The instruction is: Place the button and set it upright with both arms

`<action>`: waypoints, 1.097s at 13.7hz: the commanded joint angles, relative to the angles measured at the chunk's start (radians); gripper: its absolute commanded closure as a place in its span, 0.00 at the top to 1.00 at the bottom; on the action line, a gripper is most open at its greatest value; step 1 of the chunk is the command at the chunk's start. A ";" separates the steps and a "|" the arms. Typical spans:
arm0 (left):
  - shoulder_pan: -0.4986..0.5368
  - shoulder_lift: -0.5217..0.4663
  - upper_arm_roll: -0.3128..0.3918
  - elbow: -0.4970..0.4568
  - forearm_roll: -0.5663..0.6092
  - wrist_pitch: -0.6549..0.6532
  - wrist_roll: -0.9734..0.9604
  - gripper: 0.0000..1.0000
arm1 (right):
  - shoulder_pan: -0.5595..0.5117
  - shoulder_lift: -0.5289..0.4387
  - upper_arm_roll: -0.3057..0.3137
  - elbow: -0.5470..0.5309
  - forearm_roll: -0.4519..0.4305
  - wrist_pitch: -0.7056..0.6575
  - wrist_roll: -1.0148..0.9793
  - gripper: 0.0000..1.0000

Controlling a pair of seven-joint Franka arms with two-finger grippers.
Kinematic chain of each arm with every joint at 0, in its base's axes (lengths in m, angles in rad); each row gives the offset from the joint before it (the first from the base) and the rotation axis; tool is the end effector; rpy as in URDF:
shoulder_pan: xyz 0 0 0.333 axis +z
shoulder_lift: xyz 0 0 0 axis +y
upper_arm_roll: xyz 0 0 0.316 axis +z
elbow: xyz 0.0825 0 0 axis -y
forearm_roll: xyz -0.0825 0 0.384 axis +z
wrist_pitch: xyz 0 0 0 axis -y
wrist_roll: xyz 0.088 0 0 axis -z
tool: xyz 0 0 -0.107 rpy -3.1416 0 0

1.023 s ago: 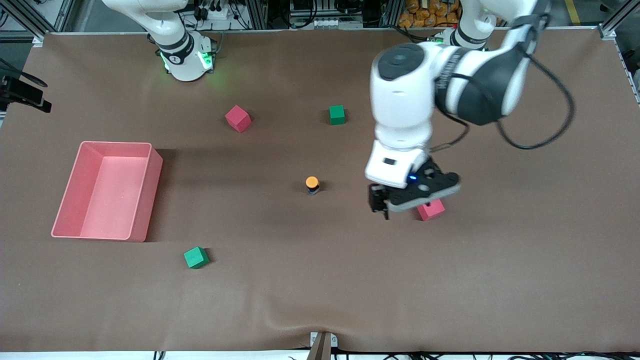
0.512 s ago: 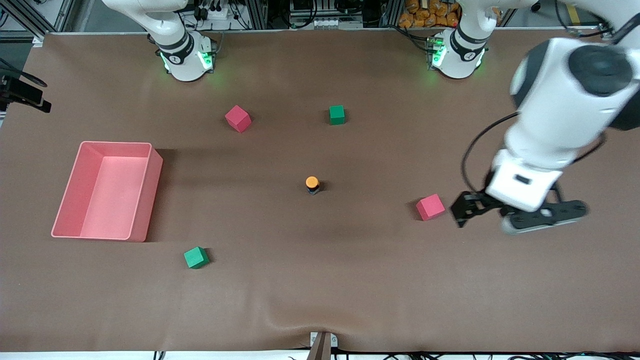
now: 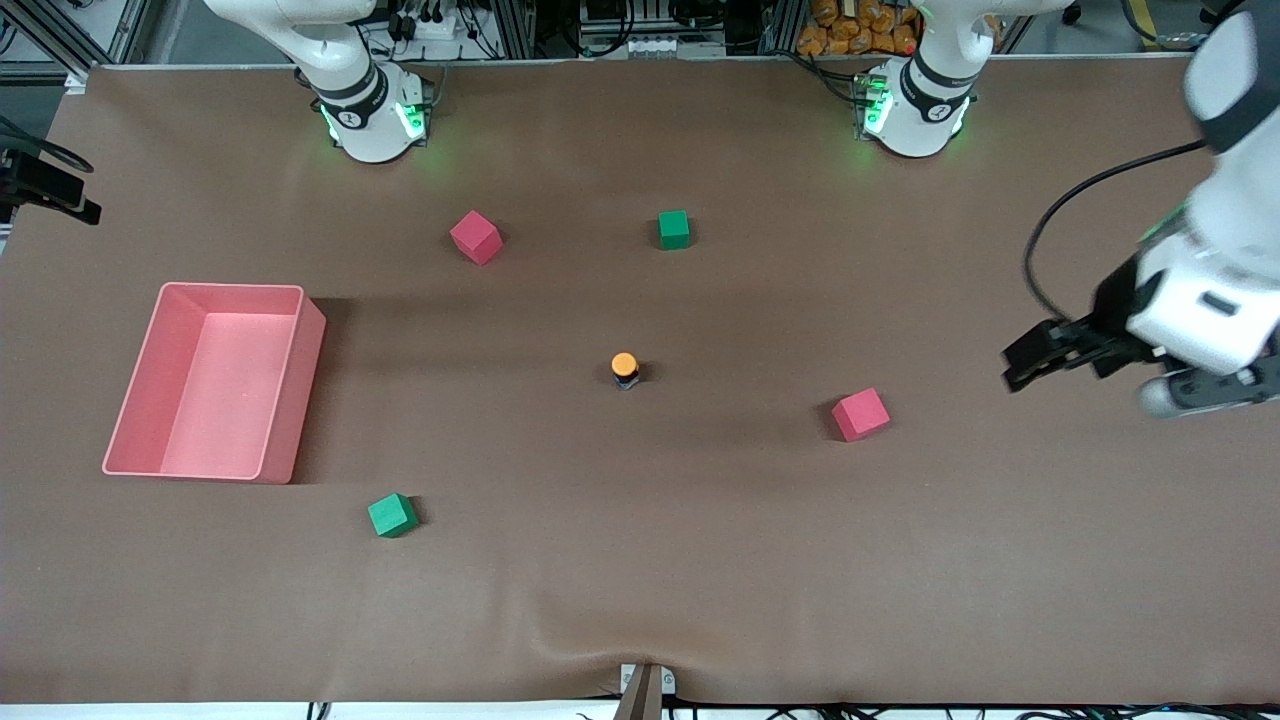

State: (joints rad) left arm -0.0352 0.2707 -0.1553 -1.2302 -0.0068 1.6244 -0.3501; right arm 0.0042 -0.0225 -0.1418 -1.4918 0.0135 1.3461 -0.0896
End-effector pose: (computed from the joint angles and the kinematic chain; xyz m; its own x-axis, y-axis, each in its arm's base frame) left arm 0.6321 -0.1064 0.6310 0.9801 0.1705 0.1020 0.1618 -0.9828 0.0885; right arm 0.5184 -0.0711 0.6547 0.9917 -0.0435 -0.1211 -0.0472 -0.9985 -0.0275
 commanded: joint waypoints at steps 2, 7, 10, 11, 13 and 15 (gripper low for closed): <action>0.008 -0.200 0.074 -0.213 -0.075 -0.017 0.071 1.00 | -0.013 -0.011 0.008 0.001 0.003 0.004 -0.015 1.00; 0.015 -0.343 0.083 -0.330 -0.070 -0.087 0.091 1.00 | -0.013 -0.011 0.008 0.001 0.002 0.004 -0.015 1.00; 0.023 -0.337 0.121 -0.316 -0.059 -0.100 0.195 1.00 | -0.013 -0.011 0.008 -0.001 0.002 0.004 -0.015 1.00; 0.032 -0.334 0.122 -0.313 -0.046 -0.100 0.213 1.00 | -0.013 -0.011 0.008 -0.001 0.002 0.004 -0.015 1.00; 0.035 -0.323 0.120 -0.287 -0.001 -0.104 0.218 1.00 | -0.013 -0.011 0.008 -0.001 0.002 0.004 -0.015 1.00; 0.035 -0.321 0.120 -0.287 0.001 -0.127 0.261 1.00 | -0.013 -0.011 0.008 -0.001 0.002 0.004 -0.015 1.00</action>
State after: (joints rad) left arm -0.0021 -0.0530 -0.0279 -1.5302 -0.0265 1.5222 -0.1328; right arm 0.0042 -0.0225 -0.1418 -1.4901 0.0139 1.3503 -0.0903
